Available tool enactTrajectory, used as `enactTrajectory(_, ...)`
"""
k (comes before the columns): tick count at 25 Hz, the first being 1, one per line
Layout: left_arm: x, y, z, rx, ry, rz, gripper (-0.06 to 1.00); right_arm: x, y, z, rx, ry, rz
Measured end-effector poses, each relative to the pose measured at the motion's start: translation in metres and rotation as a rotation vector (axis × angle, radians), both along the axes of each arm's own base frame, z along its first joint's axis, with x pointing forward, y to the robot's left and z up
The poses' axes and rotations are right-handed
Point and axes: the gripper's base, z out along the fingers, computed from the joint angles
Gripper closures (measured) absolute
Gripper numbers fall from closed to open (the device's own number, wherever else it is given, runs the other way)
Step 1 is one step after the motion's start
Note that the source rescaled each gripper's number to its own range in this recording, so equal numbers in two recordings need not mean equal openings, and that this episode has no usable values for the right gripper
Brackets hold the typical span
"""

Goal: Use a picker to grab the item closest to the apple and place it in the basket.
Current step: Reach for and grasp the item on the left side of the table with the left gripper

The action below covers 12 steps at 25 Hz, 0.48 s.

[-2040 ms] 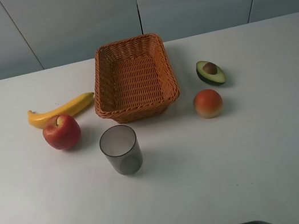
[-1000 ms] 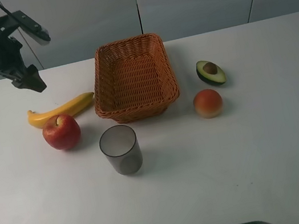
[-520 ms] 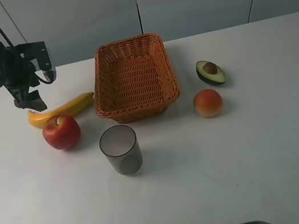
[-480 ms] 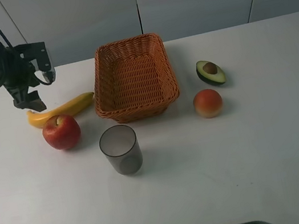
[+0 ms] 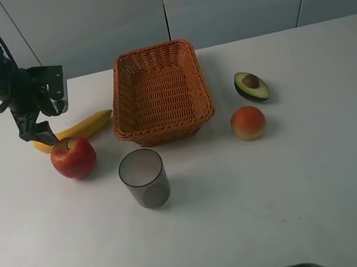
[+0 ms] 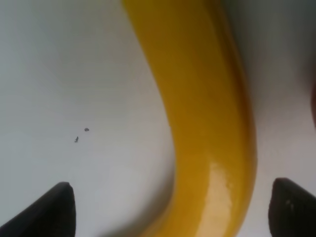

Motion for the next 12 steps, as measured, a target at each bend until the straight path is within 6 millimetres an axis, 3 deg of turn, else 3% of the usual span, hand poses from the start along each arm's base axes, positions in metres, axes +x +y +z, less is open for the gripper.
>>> enactTrajectory(12,0.002,0.008,-0.013,0.014,0.013,-0.007,-0.06,0.000,0.000,0.000,0.000,0.000,0.000)
